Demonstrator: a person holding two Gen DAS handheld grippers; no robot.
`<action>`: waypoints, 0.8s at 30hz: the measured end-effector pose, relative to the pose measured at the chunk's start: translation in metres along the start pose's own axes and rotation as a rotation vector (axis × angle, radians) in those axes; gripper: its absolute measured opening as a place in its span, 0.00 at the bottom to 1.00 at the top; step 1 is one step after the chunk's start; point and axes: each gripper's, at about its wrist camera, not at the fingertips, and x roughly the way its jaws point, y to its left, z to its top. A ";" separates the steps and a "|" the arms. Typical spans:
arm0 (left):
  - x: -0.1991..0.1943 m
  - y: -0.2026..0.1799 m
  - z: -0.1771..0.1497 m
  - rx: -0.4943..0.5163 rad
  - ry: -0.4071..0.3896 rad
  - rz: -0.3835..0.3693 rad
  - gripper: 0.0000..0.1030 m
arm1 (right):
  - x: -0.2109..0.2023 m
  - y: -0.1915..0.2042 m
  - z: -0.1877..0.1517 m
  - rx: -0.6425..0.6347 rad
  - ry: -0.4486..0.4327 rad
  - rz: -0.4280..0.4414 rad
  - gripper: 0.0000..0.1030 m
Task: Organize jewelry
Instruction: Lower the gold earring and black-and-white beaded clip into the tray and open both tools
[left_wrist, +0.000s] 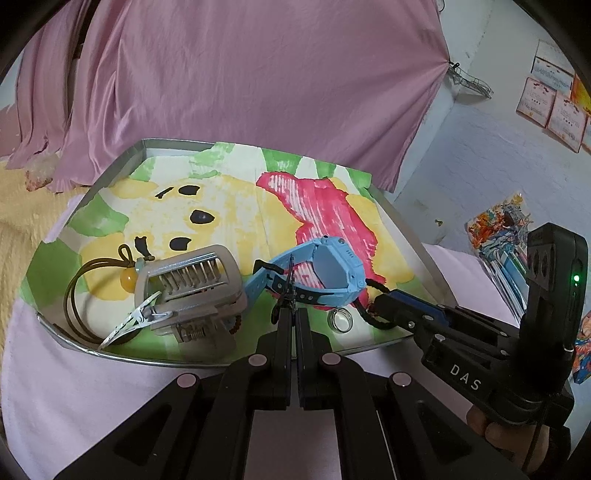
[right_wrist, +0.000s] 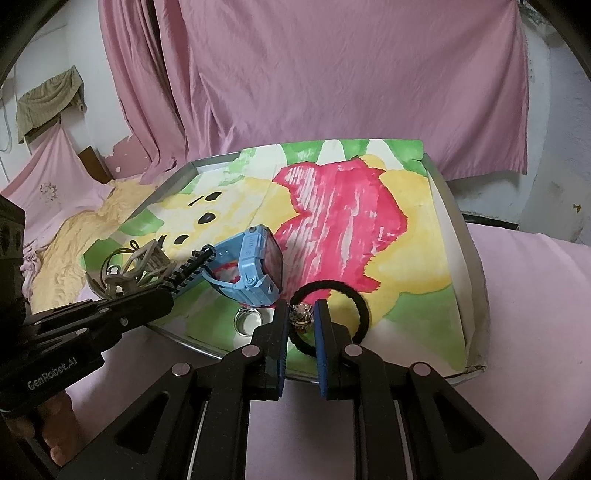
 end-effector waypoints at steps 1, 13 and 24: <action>0.000 0.000 0.000 0.000 -0.001 0.002 0.02 | 0.000 0.000 0.000 0.001 -0.002 0.001 0.13; -0.005 0.000 -0.002 -0.002 -0.012 0.019 0.03 | -0.010 -0.007 -0.004 0.038 -0.041 0.004 0.31; -0.013 -0.004 -0.004 0.014 -0.022 0.028 0.06 | -0.022 -0.010 -0.006 0.049 -0.080 -0.002 0.32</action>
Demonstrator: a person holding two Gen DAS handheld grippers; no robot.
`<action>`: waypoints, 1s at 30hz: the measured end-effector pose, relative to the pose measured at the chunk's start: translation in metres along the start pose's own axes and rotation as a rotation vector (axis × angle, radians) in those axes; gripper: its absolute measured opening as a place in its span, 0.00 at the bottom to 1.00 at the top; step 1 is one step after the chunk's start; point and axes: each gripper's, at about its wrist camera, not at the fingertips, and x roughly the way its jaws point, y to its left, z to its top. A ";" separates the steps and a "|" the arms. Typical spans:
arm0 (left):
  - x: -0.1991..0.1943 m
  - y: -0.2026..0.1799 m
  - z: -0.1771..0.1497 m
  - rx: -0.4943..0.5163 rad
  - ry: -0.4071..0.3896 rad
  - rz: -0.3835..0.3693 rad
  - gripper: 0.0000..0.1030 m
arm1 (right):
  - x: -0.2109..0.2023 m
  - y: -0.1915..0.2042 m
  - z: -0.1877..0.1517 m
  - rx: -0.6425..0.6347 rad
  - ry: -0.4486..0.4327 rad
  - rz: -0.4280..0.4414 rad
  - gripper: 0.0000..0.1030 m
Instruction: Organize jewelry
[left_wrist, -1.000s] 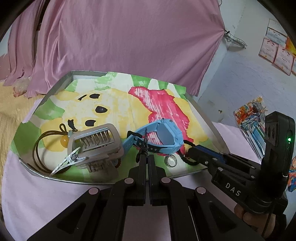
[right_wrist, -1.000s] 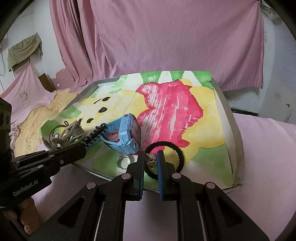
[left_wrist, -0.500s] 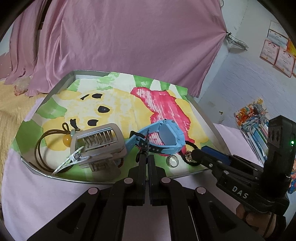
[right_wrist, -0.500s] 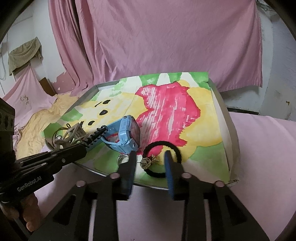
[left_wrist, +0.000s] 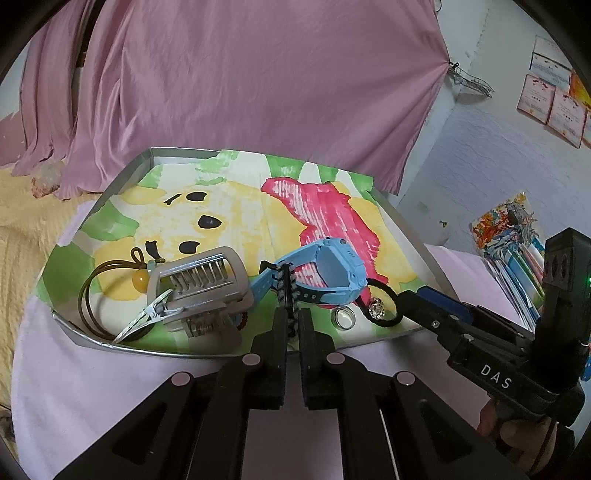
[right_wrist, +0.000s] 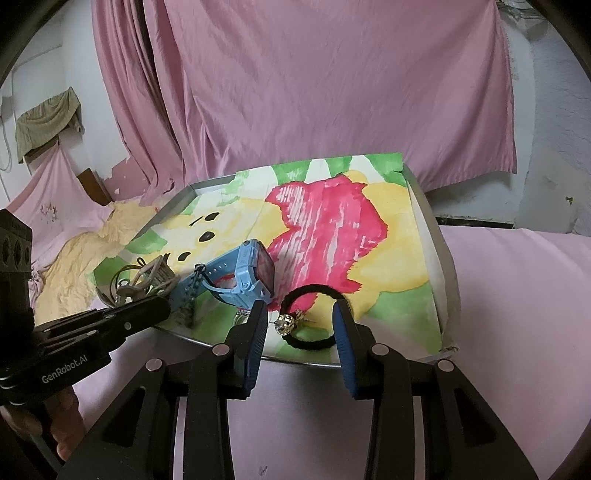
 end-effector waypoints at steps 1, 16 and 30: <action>-0.001 0.000 0.000 0.000 -0.003 0.001 0.06 | -0.001 0.000 0.000 0.001 -0.003 0.000 0.32; -0.026 -0.004 -0.003 0.006 -0.076 0.028 0.30 | -0.024 0.001 -0.005 0.003 -0.072 -0.009 0.39; -0.066 0.005 -0.016 -0.011 -0.204 0.094 0.75 | -0.054 0.008 -0.014 0.000 -0.142 -0.007 0.60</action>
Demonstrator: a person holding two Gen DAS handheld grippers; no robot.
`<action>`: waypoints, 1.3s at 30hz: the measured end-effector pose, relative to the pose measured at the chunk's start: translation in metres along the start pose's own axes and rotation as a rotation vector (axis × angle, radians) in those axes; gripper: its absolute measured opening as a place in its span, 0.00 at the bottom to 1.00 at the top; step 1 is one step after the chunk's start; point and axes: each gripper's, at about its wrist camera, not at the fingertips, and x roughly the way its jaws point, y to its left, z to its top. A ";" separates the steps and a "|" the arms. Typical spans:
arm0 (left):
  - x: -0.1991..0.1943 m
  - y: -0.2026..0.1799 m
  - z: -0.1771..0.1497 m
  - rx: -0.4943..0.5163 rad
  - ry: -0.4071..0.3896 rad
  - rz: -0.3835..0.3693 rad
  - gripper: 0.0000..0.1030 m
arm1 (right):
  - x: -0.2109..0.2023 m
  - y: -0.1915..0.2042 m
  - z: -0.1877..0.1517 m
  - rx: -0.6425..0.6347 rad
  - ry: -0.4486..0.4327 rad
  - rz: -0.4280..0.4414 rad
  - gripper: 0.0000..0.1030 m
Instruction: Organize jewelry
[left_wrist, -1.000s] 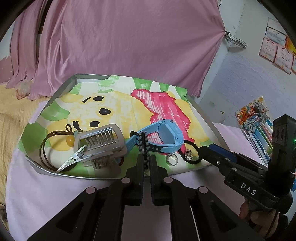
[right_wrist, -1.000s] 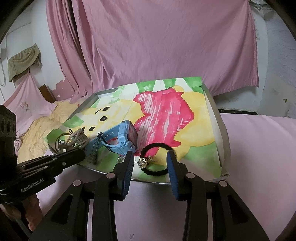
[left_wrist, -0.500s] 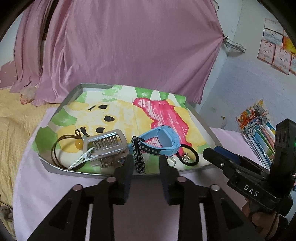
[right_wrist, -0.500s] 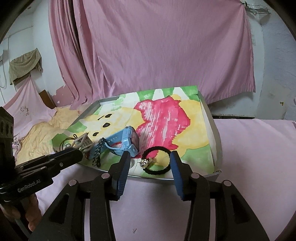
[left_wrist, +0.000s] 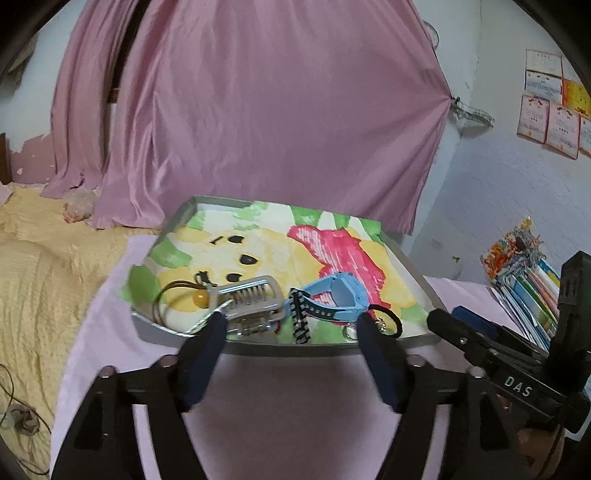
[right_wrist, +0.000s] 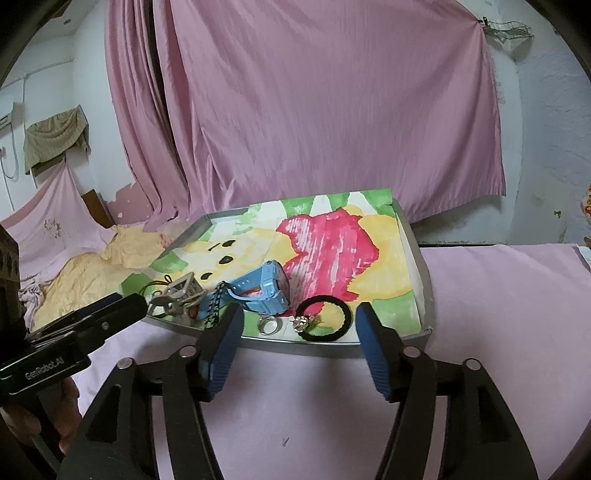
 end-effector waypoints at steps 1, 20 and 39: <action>-0.004 0.001 -0.001 -0.003 -0.012 0.006 0.78 | -0.003 0.001 -0.001 0.000 -0.006 0.000 0.63; -0.073 0.011 -0.045 0.042 -0.133 0.115 0.98 | -0.074 0.017 -0.044 -0.022 -0.146 -0.029 0.82; -0.154 0.023 -0.100 0.067 -0.239 0.165 0.99 | -0.156 0.049 -0.103 -0.078 -0.265 -0.053 0.94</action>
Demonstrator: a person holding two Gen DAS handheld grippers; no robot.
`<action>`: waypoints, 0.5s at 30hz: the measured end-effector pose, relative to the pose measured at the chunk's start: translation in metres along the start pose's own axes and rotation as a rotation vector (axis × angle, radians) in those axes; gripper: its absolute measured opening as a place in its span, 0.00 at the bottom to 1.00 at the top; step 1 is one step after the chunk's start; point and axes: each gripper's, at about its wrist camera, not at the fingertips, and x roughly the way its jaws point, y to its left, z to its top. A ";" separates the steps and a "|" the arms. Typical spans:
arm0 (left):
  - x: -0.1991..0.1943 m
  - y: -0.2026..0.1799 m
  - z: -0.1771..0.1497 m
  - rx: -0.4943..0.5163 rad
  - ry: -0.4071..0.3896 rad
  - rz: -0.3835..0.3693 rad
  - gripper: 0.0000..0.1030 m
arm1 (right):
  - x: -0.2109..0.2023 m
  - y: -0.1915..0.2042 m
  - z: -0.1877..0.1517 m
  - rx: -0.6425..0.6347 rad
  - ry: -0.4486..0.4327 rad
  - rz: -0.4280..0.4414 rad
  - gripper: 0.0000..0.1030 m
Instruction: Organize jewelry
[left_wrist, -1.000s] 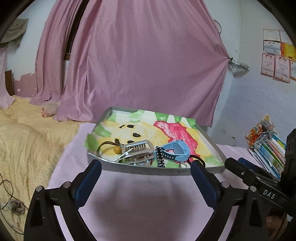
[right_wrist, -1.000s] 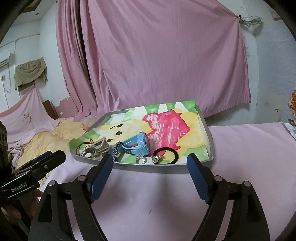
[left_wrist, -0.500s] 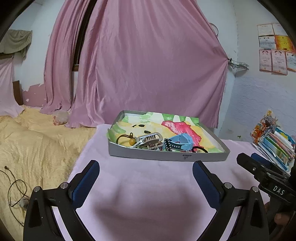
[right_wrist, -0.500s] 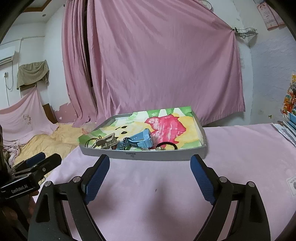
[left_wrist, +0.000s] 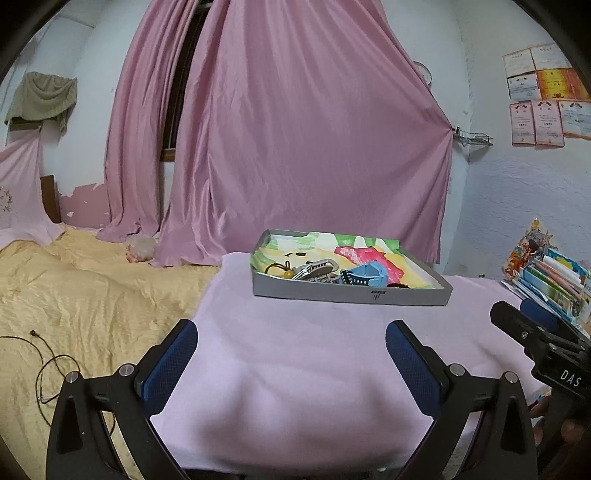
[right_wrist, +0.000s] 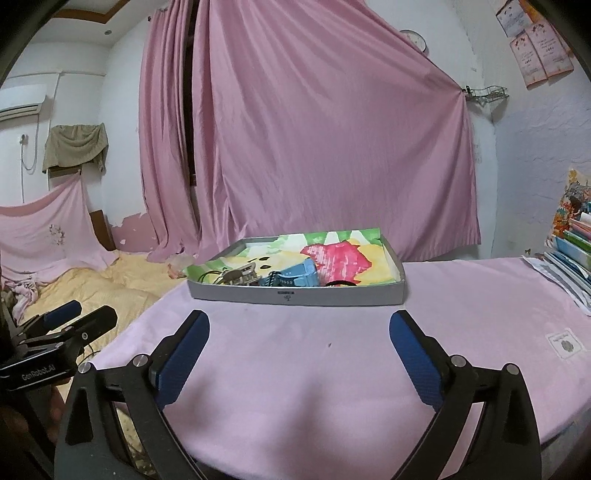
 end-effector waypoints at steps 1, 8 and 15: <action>-0.004 0.002 -0.002 -0.004 -0.006 0.001 0.99 | -0.006 0.001 -0.003 -0.002 -0.008 0.002 0.94; -0.028 0.009 -0.017 -0.009 -0.040 0.023 0.99 | -0.034 0.010 -0.017 -0.020 -0.050 -0.002 0.94; -0.052 0.014 -0.031 -0.006 -0.068 0.037 0.99 | -0.063 0.015 -0.030 -0.035 -0.082 -0.009 0.95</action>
